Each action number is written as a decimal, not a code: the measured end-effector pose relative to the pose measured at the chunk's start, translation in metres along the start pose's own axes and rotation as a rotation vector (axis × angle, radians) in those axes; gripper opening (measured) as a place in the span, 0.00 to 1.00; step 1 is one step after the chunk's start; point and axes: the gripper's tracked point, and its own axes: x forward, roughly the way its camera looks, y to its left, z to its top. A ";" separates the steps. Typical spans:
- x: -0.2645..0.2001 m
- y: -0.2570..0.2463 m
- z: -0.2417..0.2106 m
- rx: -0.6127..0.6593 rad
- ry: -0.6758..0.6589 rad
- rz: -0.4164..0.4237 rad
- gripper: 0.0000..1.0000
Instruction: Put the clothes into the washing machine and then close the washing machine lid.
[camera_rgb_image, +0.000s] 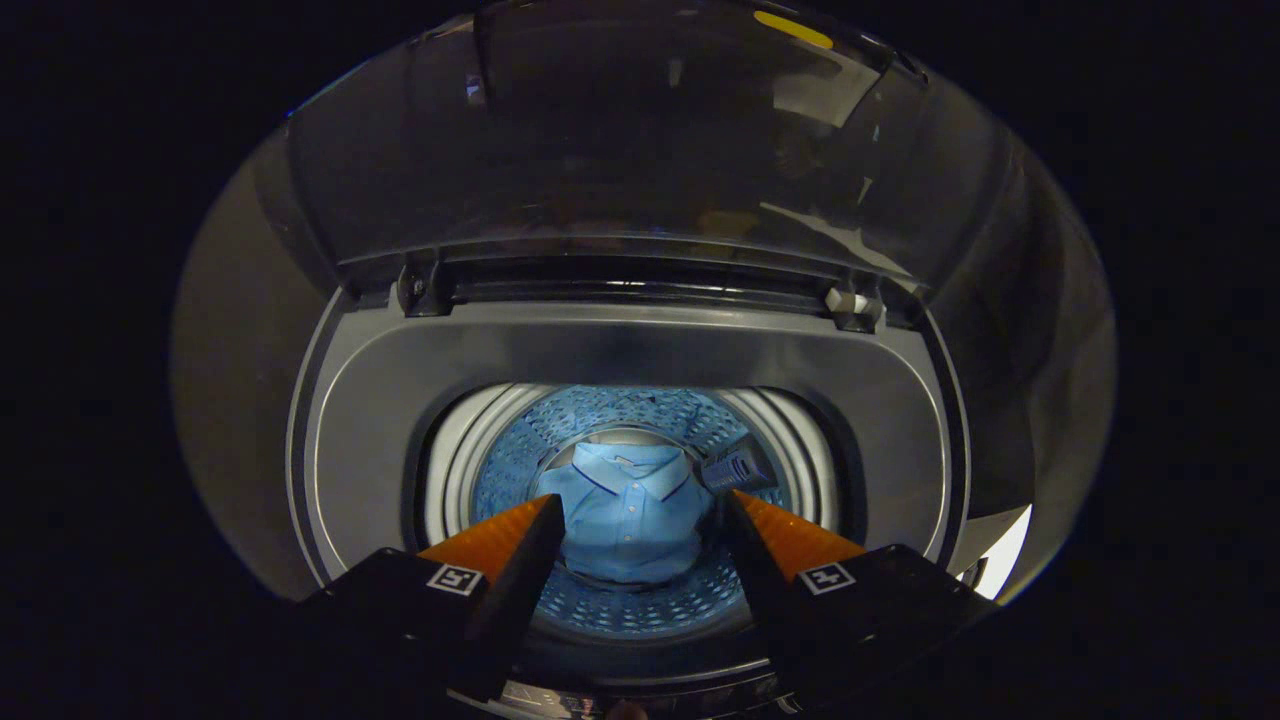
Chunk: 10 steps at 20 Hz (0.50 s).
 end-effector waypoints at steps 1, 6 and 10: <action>-0.001 0.000 0.003 -0.003 -0.010 0.002 0.99; -0.018 -0.002 0.016 -0.006 -0.050 0.008 0.99; -0.053 -0.006 0.056 -0.025 -0.155 0.018 0.99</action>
